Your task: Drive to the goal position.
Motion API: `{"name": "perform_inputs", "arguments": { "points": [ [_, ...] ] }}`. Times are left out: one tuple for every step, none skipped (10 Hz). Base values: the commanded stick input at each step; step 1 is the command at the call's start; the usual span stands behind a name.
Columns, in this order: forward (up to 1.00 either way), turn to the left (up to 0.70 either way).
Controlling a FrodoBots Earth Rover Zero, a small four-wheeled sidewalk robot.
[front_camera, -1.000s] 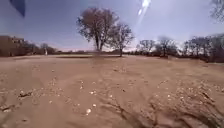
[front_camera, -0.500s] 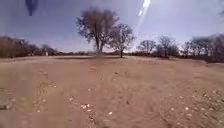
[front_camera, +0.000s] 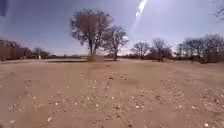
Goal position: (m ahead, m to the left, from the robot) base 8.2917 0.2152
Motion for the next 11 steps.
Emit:
{"name": "perform_inputs", "arguments": {
  "points": [
    [1.0,-0.04],
    [1.0,0.0],
    [1.0,0.0],
    [1.0,0.0],
    [1.0,0.0],
    [1.0,0.0],
    [1.0,0.0],
    [1.0,0.0],
    [1.0,0.0],
    [1.0,0.0],
    [1.0,0.0]
  ]
}}
